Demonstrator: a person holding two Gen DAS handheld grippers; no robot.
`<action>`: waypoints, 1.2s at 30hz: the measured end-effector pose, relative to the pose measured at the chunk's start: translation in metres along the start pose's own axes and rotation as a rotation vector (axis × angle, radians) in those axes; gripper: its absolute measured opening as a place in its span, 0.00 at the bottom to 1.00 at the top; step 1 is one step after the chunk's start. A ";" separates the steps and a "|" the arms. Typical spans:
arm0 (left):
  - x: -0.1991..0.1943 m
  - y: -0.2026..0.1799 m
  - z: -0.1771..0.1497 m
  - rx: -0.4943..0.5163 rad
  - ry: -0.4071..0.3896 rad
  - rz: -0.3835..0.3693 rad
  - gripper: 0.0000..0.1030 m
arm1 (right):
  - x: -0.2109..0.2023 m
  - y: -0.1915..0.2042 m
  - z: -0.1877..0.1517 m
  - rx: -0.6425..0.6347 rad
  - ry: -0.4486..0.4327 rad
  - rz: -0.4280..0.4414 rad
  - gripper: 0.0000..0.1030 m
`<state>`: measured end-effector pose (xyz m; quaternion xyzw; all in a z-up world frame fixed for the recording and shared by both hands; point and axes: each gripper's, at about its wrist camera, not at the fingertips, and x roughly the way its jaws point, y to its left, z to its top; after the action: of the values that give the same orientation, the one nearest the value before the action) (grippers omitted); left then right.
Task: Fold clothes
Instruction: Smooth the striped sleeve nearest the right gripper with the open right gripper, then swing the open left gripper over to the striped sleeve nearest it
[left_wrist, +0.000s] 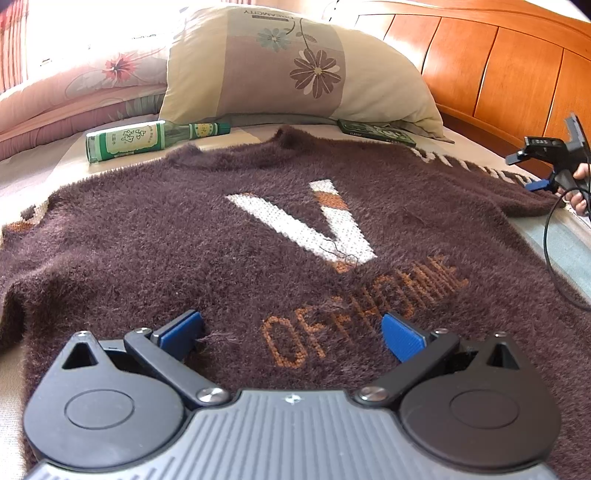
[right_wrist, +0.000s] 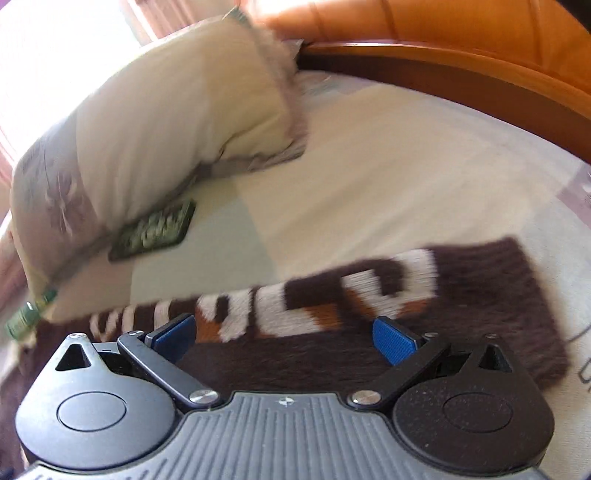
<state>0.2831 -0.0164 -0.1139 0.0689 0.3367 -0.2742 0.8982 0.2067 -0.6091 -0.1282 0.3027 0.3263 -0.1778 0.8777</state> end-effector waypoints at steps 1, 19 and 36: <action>0.000 0.000 0.000 0.000 0.000 0.000 0.99 | -0.004 -0.005 0.001 0.022 -0.016 -0.028 1.00; -0.024 0.025 0.005 -0.131 0.074 -0.016 0.99 | -0.085 0.256 -0.150 -0.478 0.194 0.229 1.00; -0.081 0.086 0.000 -0.230 -0.036 0.014 0.99 | -0.087 0.312 -0.293 -0.640 0.242 -0.039 1.00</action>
<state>0.2792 0.0919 -0.0674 -0.0371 0.3492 -0.2288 0.9079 0.1666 -0.1742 -0.1157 0.0247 0.4731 -0.0462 0.8794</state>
